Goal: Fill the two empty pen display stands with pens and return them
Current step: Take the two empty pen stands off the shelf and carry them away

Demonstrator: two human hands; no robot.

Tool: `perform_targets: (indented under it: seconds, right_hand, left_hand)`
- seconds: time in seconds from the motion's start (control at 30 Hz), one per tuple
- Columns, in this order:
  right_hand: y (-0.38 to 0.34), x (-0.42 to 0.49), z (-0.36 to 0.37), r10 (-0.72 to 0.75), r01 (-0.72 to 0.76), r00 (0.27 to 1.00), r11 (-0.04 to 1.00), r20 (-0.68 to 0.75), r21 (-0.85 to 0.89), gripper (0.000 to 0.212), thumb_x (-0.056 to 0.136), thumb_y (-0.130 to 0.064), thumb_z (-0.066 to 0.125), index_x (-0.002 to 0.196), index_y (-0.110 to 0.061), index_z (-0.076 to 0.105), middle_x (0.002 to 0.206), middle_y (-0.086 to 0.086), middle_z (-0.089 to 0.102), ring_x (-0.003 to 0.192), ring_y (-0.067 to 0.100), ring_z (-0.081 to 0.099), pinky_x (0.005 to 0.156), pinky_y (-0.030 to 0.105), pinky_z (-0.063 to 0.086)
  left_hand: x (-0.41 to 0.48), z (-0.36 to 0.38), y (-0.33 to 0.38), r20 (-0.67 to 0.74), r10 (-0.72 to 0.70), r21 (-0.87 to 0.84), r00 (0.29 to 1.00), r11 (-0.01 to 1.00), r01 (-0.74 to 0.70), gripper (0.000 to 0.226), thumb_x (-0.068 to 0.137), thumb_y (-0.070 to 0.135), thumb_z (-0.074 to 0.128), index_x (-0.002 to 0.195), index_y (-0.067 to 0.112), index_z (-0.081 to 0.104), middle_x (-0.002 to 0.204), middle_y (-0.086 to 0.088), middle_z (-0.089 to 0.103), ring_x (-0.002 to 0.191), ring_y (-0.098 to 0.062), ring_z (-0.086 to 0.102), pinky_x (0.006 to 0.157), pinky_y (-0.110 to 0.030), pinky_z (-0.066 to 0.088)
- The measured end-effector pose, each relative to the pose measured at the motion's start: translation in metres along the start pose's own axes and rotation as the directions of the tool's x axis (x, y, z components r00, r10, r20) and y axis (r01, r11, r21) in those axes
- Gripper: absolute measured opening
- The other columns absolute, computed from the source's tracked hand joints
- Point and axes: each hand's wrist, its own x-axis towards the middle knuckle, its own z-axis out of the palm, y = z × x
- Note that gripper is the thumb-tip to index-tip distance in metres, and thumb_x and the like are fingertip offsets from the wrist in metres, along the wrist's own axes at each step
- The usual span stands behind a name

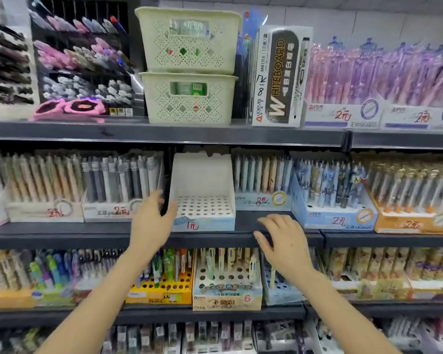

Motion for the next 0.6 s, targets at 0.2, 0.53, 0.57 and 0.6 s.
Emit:
perform_targets:
  seconds: [0.2,0.53,0.57,0.6]
  right_hand:
    - [0.009,0.017,0.022,-0.023,0.029,0.995,0.997,0.093,-0.065,0.067,0.094,-0.06,0.015,0.111,-0.023,0.068,0.107,0.0,0.07,0.098,0.022,0.064,0.084,0.037,0.05]
    - [0.016,0.012,0.026,-0.078,0.077,0.988,0.997,0.132,0.014,0.074,0.092,-0.063,0.016,0.105,-0.016,0.072,0.105,0.013,0.07,0.097,0.031,0.065,0.085,0.042,0.051]
    - [0.017,0.012,0.026,-0.081,0.079,0.985,0.997,0.154,0.021,0.075,0.092,-0.063,0.016,0.106,-0.015,0.072,0.106,0.014,0.07,0.098,0.032,0.064,0.086,0.043,0.05]
    - [0.017,0.013,0.026,-0.088,0.085,0.982,0.996,0.169,0.026,0.075,0.092,-0.063,0.016,0.107,-0.014,0.071,0.107,0.015,0.069,0.099,0.033,0.064,0.087,0.044,0.05]
  left_hand:
    - [0.0,0.029,0.005,0.051,-0.15,-0.156,0.987,0.975,0.156,0.058,0.087,0.047,0.054,0.135,0.017,0.041,0.128,-0.006,0.057,0.11,-0.027,0.056,0.086,-0.043,0.049]
    - [-0.045,0.009,0.012,-0.101,-0.356,-0.023,0.929,0.934,0.356,0.064,0.069,0.055,0.052,0.12,0.016,0.055,0.107,-0.01,0.062,0.088,-0.028,0.058,0.068,-0.034,0.046]
    - [-0.05,0.005,0.013,-0.1,-0.428,-0.034,0.898,0.904,0.427,0.075,0.061,0.063,0.049,0.119,0.016,0.054,0.11,-0.012,0.06,0.091,-0.031,0.058,0.073,-0.036,0.049]
    - [-0.054,0.003,0.016,-0.057,-0.523,-0.112,0.85,0.85,0.515,0.078,0.061,0.066,0.051,0.121,0.017,0.05,0.113,-0.012,0.057,0.095,-0.032,0.057,0.079,-0.04,0.051]
